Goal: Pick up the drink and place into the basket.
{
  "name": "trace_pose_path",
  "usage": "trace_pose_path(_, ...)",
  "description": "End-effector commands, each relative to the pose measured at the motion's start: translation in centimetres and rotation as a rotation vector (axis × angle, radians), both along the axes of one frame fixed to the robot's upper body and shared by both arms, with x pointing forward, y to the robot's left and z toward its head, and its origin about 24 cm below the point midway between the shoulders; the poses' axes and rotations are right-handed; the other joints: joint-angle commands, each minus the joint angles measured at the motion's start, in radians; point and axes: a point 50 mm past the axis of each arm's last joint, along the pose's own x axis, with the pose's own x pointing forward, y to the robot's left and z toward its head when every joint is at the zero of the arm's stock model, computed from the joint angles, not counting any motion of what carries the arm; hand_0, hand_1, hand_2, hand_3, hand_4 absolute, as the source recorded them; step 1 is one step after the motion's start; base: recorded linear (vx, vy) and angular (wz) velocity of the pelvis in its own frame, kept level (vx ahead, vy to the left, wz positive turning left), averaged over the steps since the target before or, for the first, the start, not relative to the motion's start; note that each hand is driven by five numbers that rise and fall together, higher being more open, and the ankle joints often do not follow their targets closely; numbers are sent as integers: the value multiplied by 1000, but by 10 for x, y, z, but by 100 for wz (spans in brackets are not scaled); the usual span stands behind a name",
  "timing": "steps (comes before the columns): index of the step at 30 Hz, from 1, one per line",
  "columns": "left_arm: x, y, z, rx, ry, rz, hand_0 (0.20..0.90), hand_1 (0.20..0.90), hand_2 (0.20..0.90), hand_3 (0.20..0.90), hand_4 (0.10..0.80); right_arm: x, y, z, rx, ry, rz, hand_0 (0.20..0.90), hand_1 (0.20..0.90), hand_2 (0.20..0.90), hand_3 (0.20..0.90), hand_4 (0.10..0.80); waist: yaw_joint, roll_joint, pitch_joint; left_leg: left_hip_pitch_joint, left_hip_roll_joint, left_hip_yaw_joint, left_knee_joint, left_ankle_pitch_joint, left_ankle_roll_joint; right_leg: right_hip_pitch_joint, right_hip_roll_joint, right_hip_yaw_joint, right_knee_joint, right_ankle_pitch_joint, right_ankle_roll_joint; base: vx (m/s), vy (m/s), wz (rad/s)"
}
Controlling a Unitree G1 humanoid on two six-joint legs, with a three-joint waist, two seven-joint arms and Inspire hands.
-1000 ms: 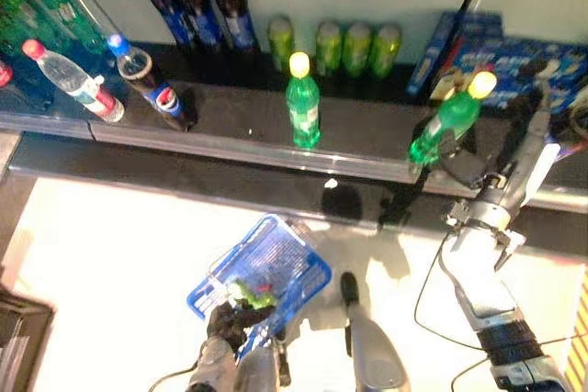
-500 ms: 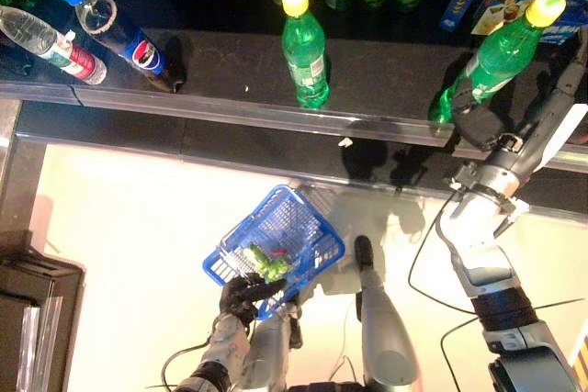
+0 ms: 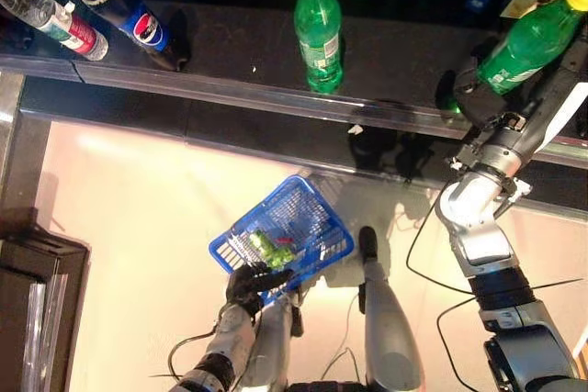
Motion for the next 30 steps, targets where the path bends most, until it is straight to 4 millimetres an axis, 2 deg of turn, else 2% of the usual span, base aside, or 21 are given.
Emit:
trace_pose_path(1,-25,40,-7,71,9,128,300,300,300,200,100,-8,0,55,45,-251,38,900,900,900,900,800,11,-29,-9,-114,4,-86,157,33,15,11,-46,-66,137,-111,-23,0,0,0)
trace_pose_path(6,-24,40,-6,65,1,122,300,300,300,200,100,-2,-4,59,72,-235,65,900,900,900,900,800,19,-22,-9,-126,2,-90,163,43,15,2,-44,-72,148,-117,-29,0,0,0)
trace_pose_path(7,-24,39,-6,65,-1,121,300,300,300,200,100,-1,-6,61,69,-240,49,738,738,738,711,611,21,-21,-9,-130,0,-92,169,44,15,0,-44,-74,153,-120,-31,0,0,0)
trace_pose_path(8,-24,39,-7,62,-2,122,300,300,300,200,100,-2,-7,63,72,-246,46,528,528,528,466,366,22,-19,-9,-132,-1,-93,172,45,15,-1,-44,-75,156,-122,-32,0,0,0)
trace_pose_path(10,-25,40,-7,60,-4,121,300,300,300,200,100,-2,-9,64,80,-252,43,335,335,335,241,141,24,-18,-9,-135,-5,-95,178,46,15,-3,-44,-79,163,-126,-34,0,0,0)
trace_pose_path(11,-25,40,-7,61,-3,120,300,300,300,200,100,-2,-10,64,79,-253,38,300,300,300,200,100,25,-18,-9,-135,-5,-96,180,47,15,-2,-44,-80,166,-128,-35,6,-19,3)
trace_pose_path(19,-30,45,-9,70,11,113,300,300,300,200,100,-3,-23,73,63,-272,-14,300,300,300,200,100,41,-13,-9,-148,-13,-112,224,51,18,-5,-45,-94,217,-152,-45,13,-21,10)
trace_pose_path(30,-34,52,-8,80,-7,150,300,300,300,200,100,-13,-34,69,41,-302,-50,300,300,300,200,100,37,-17,-9,-111,-14,-110,238,53,20,40,-45,-96,237,-172,-54,-3,11,1)
